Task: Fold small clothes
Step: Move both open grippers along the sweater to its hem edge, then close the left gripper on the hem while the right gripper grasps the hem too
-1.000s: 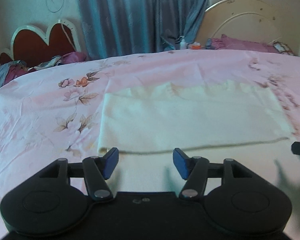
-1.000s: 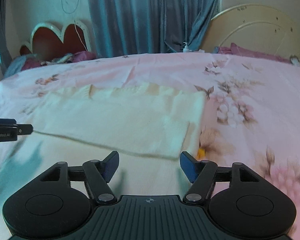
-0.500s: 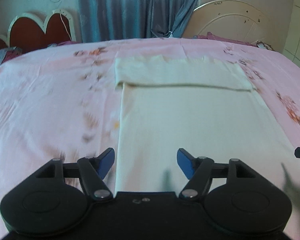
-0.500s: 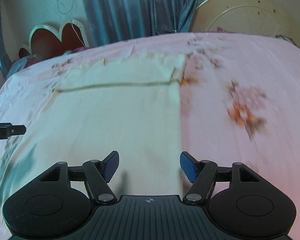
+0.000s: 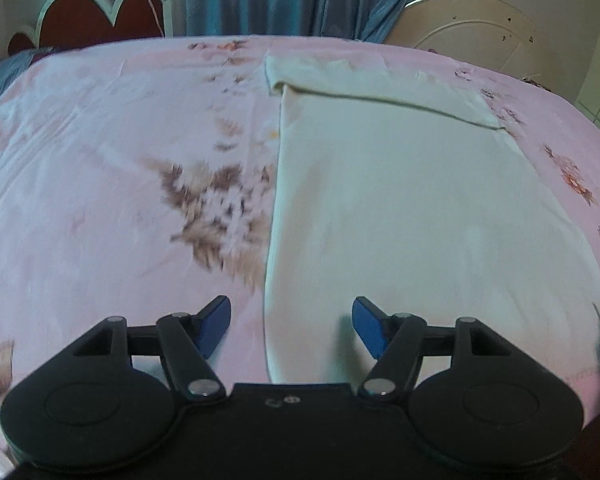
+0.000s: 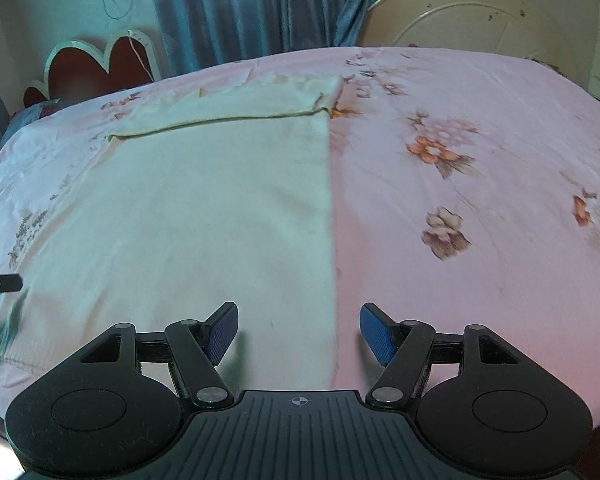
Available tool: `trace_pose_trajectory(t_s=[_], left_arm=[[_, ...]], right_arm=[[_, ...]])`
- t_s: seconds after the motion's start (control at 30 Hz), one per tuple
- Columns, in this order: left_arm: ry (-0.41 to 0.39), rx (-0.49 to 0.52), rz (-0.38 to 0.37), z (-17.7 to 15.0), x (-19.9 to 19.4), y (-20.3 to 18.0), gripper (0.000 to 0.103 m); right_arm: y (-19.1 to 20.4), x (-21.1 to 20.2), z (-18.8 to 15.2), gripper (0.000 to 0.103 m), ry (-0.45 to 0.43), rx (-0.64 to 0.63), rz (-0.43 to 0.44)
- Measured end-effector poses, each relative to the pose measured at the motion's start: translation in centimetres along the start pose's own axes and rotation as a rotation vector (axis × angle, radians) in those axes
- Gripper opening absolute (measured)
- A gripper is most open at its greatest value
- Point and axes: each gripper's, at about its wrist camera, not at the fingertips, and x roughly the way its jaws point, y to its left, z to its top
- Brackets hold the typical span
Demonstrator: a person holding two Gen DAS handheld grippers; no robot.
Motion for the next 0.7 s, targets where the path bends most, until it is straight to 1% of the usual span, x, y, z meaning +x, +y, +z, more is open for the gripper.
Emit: trace_pose_trajectory(t_s=[0.13, 0.2, 0.27, 0.37, 0.43, 0.47, 0.63, 0.67, 0.7], left_arm=[[0.018, -0.014, -0.03, -1.2, -0.2, 0.0, 0.057], [0.021, -0.02, -0.043, -1.7, -0.3, -0.1, 0.055], [0.025, -0.027, -0.063, -2.1, -0.4, -0.2, 0.051], [0.037, -0.051, -0.094, -2.6, -0.6, -0.1, 0.045], [0.047, -0.069, -0.113, -2.9, -0.7, 0.1, 0.039], [0.05, -0.078, -0.121, -3.0, -0.8, 0.3, 0.038], [0.076, -0.115, -0.176, -3.1, -0.6, 0.8, 0.023], [0.078, -0.121, -0.182, -3.0, -0.5, 0.9, 0.021], [0.079, -0.126, -0.189, -3.0, -0.4, 1.0, 0.017]], right_arm=[[-0.4, -0.7, -0.9, 0.067, -0.001, 0.015, -0.011], [-0.6, -1.0, -1.3, 0.067, 0.0, 0.019, -0.017], [-0.8, -1.1, -1.7, 0.067, 0.005, 0.024, -0.025], [-1.0, -1.1, -2.3, 0.067, 0.015, 0.036, -0.034], [-1.2, -1.0, -2.6, 0.067, 0.026, 0.049, -0.025], [-1.3, -1.0, -2.8, 0.067, 0.032, 0.056, -0.02], [-1.0, -0.5, -3.4, 0.066, 0.06, 0.074, 0.002], [-0.7, -0.4, -3.3, 0.061, 0.067, 0.074, 0.008], [-0.6, -0.4, -3.3, 0.051, 0.072, 0.075, 0.02]])
